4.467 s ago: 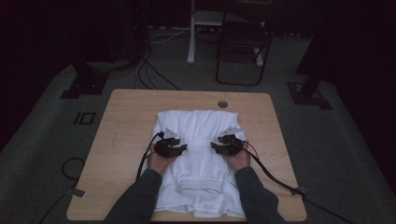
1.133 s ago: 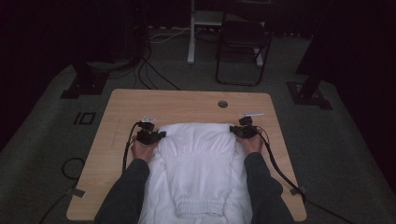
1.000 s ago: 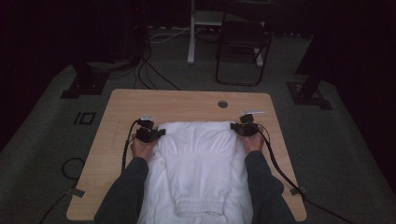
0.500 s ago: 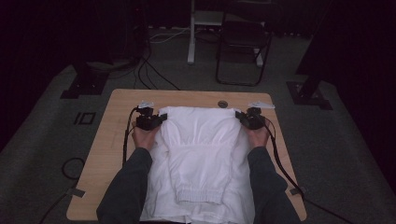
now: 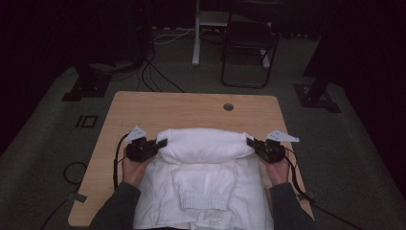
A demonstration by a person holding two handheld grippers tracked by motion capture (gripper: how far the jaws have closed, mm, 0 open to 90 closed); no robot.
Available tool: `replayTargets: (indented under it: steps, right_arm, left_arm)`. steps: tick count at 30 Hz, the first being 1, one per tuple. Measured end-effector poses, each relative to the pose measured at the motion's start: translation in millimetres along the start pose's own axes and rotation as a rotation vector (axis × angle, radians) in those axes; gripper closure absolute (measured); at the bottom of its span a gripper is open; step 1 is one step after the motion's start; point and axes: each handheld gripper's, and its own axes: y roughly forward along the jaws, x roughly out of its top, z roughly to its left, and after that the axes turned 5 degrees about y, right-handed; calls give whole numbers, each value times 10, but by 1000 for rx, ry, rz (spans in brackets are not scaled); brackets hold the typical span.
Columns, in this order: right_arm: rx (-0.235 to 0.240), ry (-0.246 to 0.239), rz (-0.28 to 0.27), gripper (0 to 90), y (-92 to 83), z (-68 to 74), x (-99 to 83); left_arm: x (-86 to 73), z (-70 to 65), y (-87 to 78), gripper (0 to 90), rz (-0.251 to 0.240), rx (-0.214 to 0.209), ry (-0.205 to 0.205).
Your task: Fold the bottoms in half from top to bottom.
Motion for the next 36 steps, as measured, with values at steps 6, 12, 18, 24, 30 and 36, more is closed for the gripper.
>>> replayTargets:
  steps: [6,12,18,24,30,36]
  right_arm:
    - [36,14,48,841,-310,182,-396]
    - [55,-20,179,837,-360,369,-781]
    - [21,-93,297,837,-100,485,-905]
    - [-11,-75,298,835,136,444,-780]
    - [-46,-72,271,837,446,318,-616]
    - [-84,-30,268,837,681,114,-446]
  left_arm:
    - [-399,-322,-230,796,108,-56,37]
    - [-749,-437,-147,790,278,-14,86]
    - [-752,-367,70,790,309,55,103]
    - [-640,-182,210,785,302,137,98]
    - [-553,90,412,784,240,177,-14]
    - [-384,210,659,785,254,215,-19]
